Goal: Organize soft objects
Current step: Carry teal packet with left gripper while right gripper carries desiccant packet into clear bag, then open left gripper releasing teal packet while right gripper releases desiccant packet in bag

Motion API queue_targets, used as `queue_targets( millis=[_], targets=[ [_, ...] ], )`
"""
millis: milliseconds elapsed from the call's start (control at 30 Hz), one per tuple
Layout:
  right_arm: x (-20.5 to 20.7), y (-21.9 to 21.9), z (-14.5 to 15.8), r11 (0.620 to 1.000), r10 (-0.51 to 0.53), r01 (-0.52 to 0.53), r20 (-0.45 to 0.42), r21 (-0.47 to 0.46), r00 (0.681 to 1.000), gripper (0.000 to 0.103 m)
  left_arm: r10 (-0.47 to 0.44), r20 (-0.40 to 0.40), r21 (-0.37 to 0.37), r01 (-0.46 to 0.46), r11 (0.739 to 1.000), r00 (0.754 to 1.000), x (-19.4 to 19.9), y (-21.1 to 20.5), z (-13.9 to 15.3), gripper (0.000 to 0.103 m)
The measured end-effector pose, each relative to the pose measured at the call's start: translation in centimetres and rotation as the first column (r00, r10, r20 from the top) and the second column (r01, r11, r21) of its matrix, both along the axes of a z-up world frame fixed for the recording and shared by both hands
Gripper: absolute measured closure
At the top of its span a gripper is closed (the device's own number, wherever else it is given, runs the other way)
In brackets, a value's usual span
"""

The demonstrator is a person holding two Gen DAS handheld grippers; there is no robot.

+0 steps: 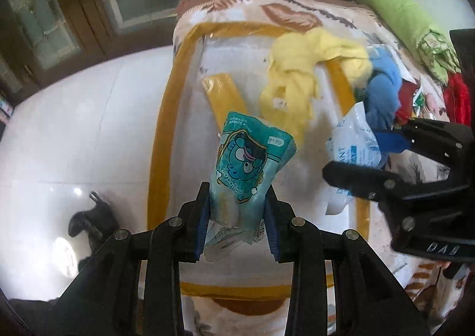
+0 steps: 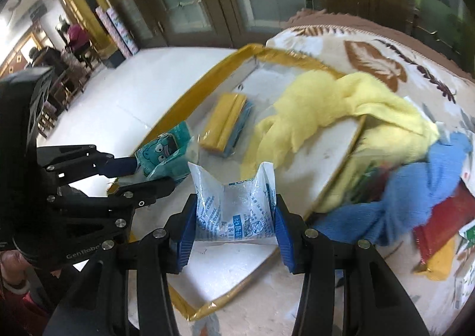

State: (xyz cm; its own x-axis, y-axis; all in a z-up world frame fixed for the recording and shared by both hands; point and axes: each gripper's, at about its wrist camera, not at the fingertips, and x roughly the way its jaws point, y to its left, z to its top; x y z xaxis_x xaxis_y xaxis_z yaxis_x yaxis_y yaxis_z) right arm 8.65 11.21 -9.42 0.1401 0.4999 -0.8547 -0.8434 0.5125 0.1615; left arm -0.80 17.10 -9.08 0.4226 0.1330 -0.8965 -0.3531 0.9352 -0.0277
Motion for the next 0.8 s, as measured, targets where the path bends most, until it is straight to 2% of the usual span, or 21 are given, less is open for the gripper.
queue_targets(
  millis=[167, 333, 400, 467, 600, 733, 767, 800],
  targets=[
    [-0.1, 0.6, -1.0, 0.999, 0.012, -0.013, -0.013, -0.034, 1.0, 0.054, 0.009, -0.024, -0.006, -0.009, 1.0, 1.0, 0.5, 0.4, -1.5, 0.069],
    [0.0, 0.7, -1.6, 0.999, 0.014, -0.015, -0.014, -0.052, 1.0, 0.053, 0.018, -0.035, -0.032, -0.019, 0.999, 0.999, 0.8, 0.7, -2.4, 0.062],
    [-0.2, 0.8, -1.6, 0.998, 0.018, -0.019, -0.016, -0.056, 1.0, 0.047, 0.02, -0.041, -0.026, -0.021, 0.999, 0.999, 0.9, 0.8, -2.6, 0.057],
    [-0.3, 0.8, -1.7, 0.998, 0.02, -0.021, -0.012, -0.061, 1.0, 0.044, 0.022, -0.047, -0.04, -0.023, 0.999, 0.999, 0.9, 0.9, -2.9, 0.056],
    [-0.2, 0.8, -1.6, 0.999, 0.016, -0.017, -0.021, -0.038, 1.0, 0.038, 0.029, -0.057, -0.033, -0.031, 0.999, 0.998, 0.7, 1.1, -3.3, 0.049],
    [-0.3, 0.5, -1.0, 1.0, 0.028, -0.028, -0.022, -0.009, 0.999, 0.036, 0.035, -0.045, -0.007, -0.035, 0.999, 0.998, 0.4, 1.0, -2.9, 0.048],
    [-0.4, 0.3, -0.9, 1.0, 0.031, -0.031, -0.027, 0.004, 0.999, 0.035, 0.035, -0.042, -0.003, -0.035, 0.999, 0.999, 0.3, 1.0, -2.7, 0.046],
    [-0.3, 0.1, -0.7, 0.999, 0.035, -0.034, -0.039, 0.021, 0.999, 0.034, 0.033, -0.038, 0.003, -0.033, 0.999, 0.999, 0.2, 1.0, -2.5, 0.031]
  ],
)
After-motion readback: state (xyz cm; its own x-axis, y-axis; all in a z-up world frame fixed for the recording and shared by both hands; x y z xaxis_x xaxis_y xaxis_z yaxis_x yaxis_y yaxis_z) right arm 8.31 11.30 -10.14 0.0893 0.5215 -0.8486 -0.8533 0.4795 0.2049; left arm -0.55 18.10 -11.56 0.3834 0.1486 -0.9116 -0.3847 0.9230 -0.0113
